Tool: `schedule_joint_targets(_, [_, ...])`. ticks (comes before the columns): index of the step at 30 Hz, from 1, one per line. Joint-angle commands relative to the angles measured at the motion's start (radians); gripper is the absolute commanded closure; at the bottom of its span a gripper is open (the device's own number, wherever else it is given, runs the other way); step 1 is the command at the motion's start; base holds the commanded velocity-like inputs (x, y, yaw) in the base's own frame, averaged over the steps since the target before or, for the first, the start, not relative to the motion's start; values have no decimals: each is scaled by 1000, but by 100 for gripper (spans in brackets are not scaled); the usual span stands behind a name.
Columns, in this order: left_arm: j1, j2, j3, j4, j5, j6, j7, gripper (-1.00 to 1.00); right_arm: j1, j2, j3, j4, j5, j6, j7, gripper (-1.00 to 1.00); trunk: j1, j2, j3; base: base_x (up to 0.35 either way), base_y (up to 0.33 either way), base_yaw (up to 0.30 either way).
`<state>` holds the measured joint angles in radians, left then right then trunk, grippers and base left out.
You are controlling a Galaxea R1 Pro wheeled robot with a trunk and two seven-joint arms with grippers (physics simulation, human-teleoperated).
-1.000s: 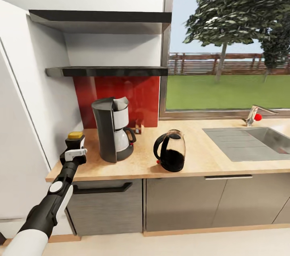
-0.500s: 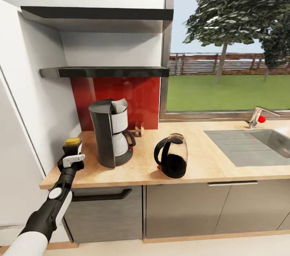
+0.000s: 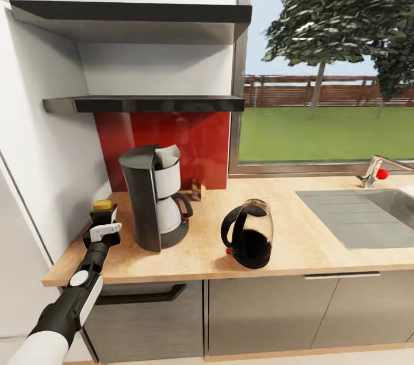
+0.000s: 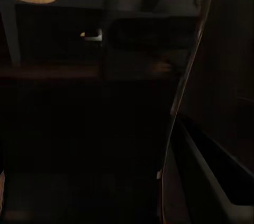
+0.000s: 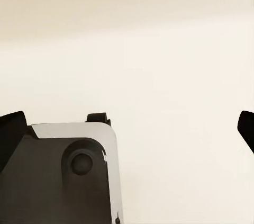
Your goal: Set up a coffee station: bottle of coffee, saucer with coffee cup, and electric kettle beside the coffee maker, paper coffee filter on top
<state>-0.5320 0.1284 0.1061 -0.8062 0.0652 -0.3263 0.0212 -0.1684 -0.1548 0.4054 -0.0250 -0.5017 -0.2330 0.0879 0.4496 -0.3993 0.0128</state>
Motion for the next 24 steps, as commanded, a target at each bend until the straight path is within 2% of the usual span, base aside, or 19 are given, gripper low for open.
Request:
schedule_joint_targets(1, [0, 1, -2, 1, 5, -3, 0, 100, 0, 0, 6, 1, -11, -3, 6, -100, 0, -1, 0, 47, 0, 0])
schedule_joint_targets(4, [0, 4, 6, 1, 6, -3, 0, 100, 0, 0, 6, 1, -11, -3, 6, -100, 0, -1, 0, 15, 0, 0])
schedule_joint_targets(6, [1, 5, 26, 10, 6, -13, 0, 100, 0, 0, 6, 1, -11, -3, 6, -100, 0, -1, 0, 2, 0, 0])
schedule_joint_targets(8, [1, 5, 30, 34, 6, -44, 0, 100, 0, 1, 6, 1, -11, -3, 6, -100, 0, -1, 0, 1, 0, 0])
schedule_joint_targets(11, [1, -1, 32, 100, 6, -126, 0, 100, 0, 1, 6, 1, -11, -4, 6, -100, 0, -1, 0, 0, 0, 0])
schedule_joint_targets(13, [1, -2, 33, 124, 7, -143, 0, 100, 0, 1, 6, 1, -11, -3, 6, -100, 0, -1, 0, 0, 0, 0])
schedule_joint_targets(18, [1, -4, 31, 143, 6, -155, 0, 100, 0, 1, 6, 1, -11, -3, 6, -100, 0, -1, 0, 46, 0, 0])
schedule_joint_targets(24, [1, -3, 31, 145, 4, -155, 0, 100, 0, 1, 6, 2, -9, -1, 7, -100, 0, -1, 0, 272, 0, 0])
